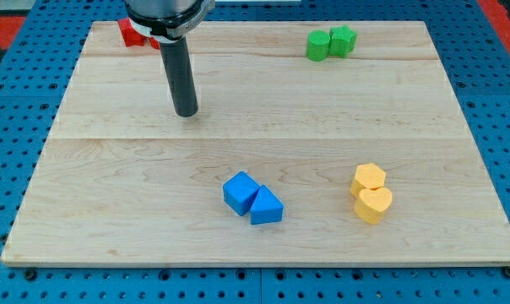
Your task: Place the red circle below the red star
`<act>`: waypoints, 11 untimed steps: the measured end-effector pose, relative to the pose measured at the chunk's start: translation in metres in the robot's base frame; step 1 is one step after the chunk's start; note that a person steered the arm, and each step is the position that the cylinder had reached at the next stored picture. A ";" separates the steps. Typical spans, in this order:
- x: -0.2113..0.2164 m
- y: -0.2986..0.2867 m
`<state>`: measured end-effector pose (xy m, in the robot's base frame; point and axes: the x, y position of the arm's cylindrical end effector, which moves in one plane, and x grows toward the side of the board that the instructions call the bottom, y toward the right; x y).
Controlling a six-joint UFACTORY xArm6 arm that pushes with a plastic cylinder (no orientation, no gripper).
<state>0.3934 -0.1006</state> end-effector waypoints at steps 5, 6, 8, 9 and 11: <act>-0.200 0.000; -0.201 -0.041; -0.153 -0.056; -0.143 -0.061; -0.142 -0.064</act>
